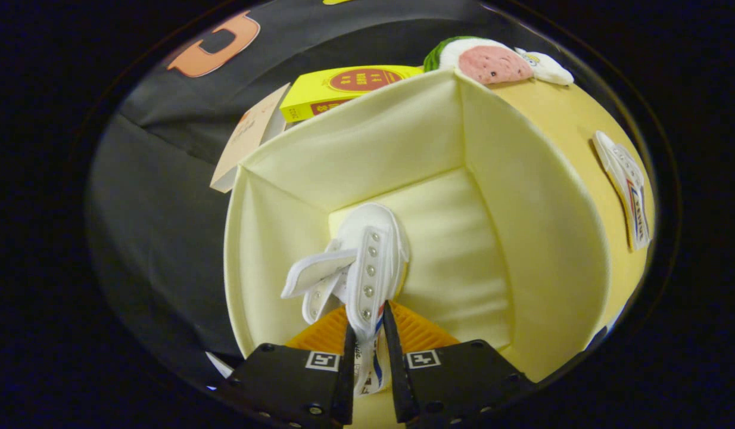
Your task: Open the storage box then place both shoes into the box .Put the left shoe in first, then the right shoe, with the right side of both shoes facing outward in a uniform manner.
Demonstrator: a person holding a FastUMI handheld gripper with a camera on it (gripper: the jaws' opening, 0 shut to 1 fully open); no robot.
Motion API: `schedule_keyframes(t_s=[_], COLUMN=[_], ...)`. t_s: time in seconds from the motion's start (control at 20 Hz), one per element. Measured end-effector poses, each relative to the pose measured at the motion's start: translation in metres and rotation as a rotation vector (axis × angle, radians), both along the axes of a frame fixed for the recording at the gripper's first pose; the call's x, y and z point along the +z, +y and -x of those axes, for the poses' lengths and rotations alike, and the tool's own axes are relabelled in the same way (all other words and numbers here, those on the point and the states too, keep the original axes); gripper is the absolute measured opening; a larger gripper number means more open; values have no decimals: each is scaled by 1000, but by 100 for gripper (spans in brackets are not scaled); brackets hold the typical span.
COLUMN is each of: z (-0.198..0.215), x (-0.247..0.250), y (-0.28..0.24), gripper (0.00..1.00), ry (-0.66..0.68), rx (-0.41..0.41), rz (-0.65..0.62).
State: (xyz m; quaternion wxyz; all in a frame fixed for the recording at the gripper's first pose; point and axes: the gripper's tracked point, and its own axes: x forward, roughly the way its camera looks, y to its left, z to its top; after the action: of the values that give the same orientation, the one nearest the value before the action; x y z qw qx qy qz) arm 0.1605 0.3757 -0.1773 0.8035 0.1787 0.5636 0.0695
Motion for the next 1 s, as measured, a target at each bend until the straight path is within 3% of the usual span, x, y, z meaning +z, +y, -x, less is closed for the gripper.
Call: schedule_keyframes(t_s=[0.15, 0.3, 0.5, 0.75, 1.0], z=[11, 24, 30, 26, 9], x=[28, 67, 119, 139, 117], y=[-4, -25, -81, -191, -320], gripper=[35, 66, 95, 95, 95], ry=[-52, -111, -193, -253, -277], rx=[109, 180, 207, 183, 90], rz=[9, 22, 63, 176, 317])
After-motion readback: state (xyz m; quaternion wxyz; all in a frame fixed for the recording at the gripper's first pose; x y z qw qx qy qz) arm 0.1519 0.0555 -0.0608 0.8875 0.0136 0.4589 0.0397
